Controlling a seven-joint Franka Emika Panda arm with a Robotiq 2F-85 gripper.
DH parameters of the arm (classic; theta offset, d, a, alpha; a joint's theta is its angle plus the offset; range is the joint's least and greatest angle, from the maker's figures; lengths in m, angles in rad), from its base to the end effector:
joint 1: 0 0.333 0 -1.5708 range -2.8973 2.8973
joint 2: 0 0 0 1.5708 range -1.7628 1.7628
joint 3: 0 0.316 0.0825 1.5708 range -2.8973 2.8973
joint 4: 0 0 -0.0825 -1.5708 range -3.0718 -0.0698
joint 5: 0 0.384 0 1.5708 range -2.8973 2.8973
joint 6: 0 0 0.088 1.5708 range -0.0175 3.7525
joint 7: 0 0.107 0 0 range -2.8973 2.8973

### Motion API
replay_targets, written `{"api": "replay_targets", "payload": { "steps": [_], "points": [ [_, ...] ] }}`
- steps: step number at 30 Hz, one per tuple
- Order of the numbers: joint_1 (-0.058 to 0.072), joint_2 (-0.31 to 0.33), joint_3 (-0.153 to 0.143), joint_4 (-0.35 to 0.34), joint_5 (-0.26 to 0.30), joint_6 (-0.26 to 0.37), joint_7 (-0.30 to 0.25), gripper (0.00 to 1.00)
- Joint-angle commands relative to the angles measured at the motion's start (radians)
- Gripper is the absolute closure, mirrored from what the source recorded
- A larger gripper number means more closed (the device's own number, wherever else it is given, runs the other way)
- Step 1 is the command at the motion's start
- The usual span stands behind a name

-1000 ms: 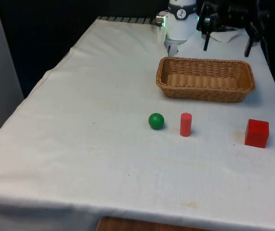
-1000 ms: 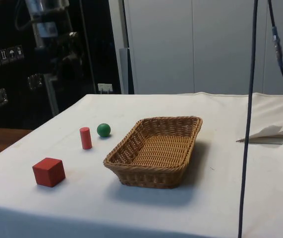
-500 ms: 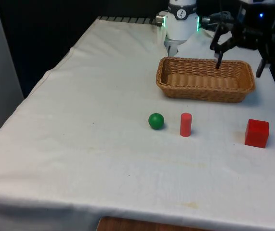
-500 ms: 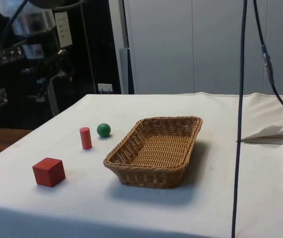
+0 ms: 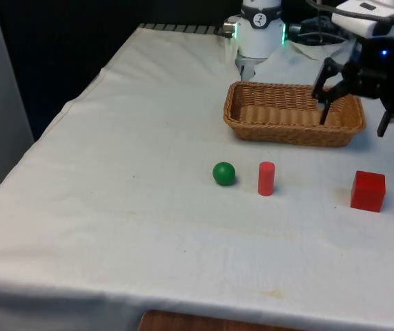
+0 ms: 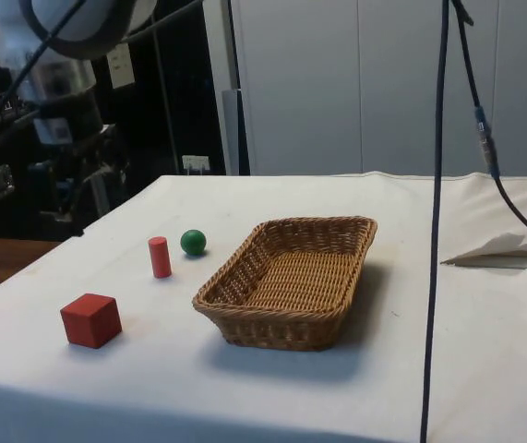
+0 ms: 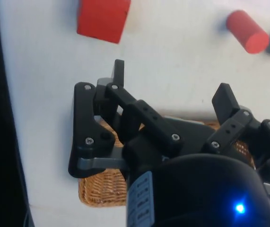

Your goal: Pick up the object to the left of the cylinder and place it into the basket.

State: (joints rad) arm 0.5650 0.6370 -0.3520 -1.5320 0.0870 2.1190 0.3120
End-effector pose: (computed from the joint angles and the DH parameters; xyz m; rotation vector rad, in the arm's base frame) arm 0.6759 0.1897 0.2997 3.0075 -0.1235 0.0362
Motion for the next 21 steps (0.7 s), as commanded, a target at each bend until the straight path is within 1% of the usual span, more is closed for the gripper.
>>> {"api": "replay_targets", "payload": {
  "steps": [1, 7, 8, 9, 15, 17, 18, 19, 21],
  "points": [
    [-0.002, 0.004, 0.007, -0.002, 0.014, 0.023, 0.002, 0.0],
    [-0.002, 0.016, 0.017, -0.008, 0.04, 0.072, 0.007, 0.0],
    [0.0, 0.015, 0.011, -0.004, 0.029, 0.052, 0.006, 0.0],
    [-0.002, 0.017, 0.018, -0.009, 0.043, 0.079, 0.007, 0.0],
    [-0.001, 0.031, 0.028, -0.013, 0.066, 0.119, 0.008, 0.0],
    [-0.001, 0.042, 0.038, -0.015, 0.078, 0.139, 0.009, 0.0],
    [0.001, 0.037, 0.031, -0.016, 0.068, 0.125, 0.008, 0.0],
    [-0.002, 0.046, 0.041, -0.014, 0.082, 0.144, 0.009, 0.0],
    [-0.002, 0.054, 0.048, -0.012, 0.09, 0.156, 0.009, 0.0]
  ]
}}
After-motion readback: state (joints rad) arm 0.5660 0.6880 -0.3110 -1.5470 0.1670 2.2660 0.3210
